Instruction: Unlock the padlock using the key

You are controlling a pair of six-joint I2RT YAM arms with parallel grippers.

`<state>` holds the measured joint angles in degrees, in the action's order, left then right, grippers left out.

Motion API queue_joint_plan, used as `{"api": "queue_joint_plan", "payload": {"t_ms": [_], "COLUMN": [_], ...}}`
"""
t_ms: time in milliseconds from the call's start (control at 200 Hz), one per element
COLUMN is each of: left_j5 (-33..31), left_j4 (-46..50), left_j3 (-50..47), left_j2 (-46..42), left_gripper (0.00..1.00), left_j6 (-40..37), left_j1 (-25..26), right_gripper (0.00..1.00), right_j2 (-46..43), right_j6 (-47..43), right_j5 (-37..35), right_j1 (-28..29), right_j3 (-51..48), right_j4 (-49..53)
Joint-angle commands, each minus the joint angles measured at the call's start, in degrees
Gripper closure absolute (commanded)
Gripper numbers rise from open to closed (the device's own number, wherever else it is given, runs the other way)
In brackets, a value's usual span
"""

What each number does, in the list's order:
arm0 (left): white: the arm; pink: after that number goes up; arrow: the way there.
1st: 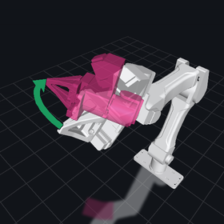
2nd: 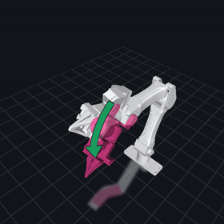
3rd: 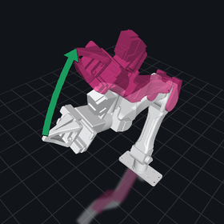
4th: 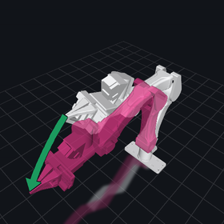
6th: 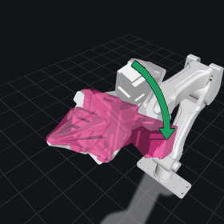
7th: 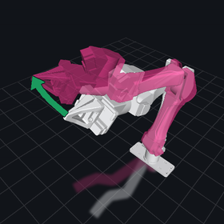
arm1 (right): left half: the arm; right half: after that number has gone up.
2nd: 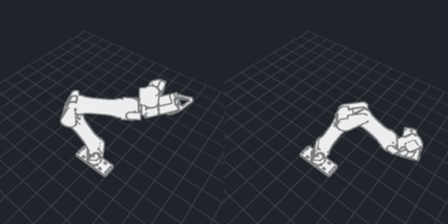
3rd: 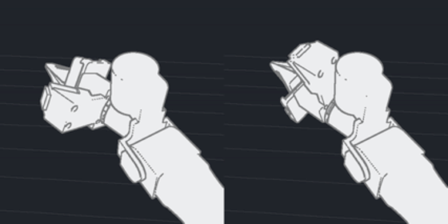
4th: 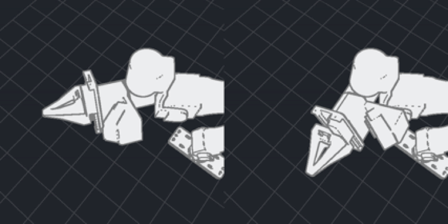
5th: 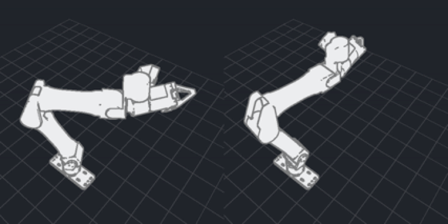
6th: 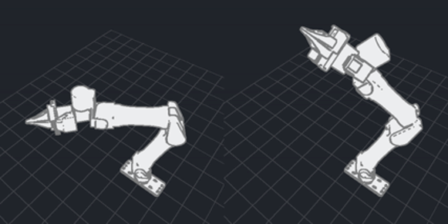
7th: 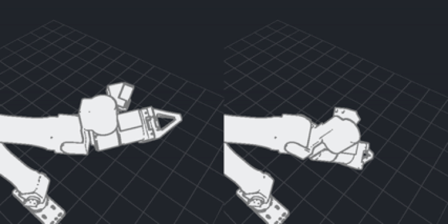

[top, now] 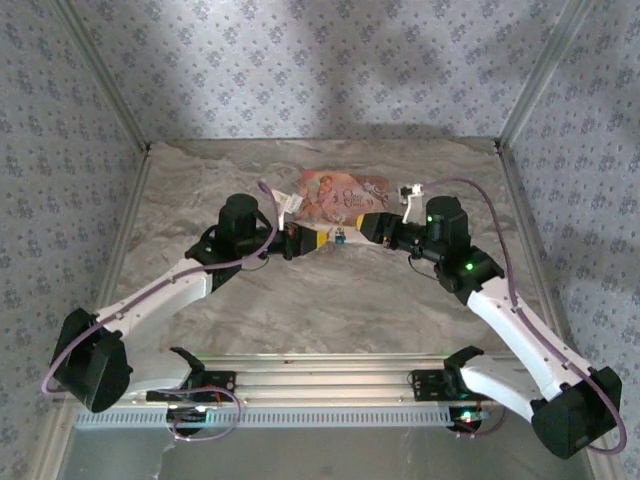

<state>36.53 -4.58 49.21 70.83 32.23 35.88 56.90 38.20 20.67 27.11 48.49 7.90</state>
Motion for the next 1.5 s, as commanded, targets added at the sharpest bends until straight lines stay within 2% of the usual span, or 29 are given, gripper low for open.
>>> {"api": "queue_joint_plan", "payload": {"t_ms": [0,235,395,570,789,1494], "left_j5": [-10.51,-12.09,-12.18,-12.89,-12.03,-7.23], "left_j4": [20.14,20.04,19.35,17.67,15.96,12.47], "left_j3": [1.67,-3.52,-6.12,-9.23,-10.36,-9.2], "left_j2": [-1.39,-2.39,-3.73,-5.52,-4.05,0.73], "left_gripper": [1.0,1.0,1.0,1.0,1.0,1.0], "left_j6": [-8.56,-7.27,-6.87,-5.28,-4.45,-6.48], "left_j1": [-0.98,-2.04,-2.19,-2.32,-2.45,-2.49], "right_gripper": [0.49,0.49,0.48,0.47,0.53,0.58], "right_j2": [3.51,20.3,32.03,40.41,47.5,57.29], "right_j6": [0.16,0.33,1.24,1.36,1.35,2.19], "right_j5": [-11.54,-28.33,-35.78,-42.05,-45.25,-47.37], "right_j1": [3.17,14.58,16.13,16.66,16.67,14.98], "right_j3": [1.13,5.44,10.29,13.88,17.75,22.96], "right_j4": [7.49,8.58,7.35,3.91,2.01,-1.53]}}
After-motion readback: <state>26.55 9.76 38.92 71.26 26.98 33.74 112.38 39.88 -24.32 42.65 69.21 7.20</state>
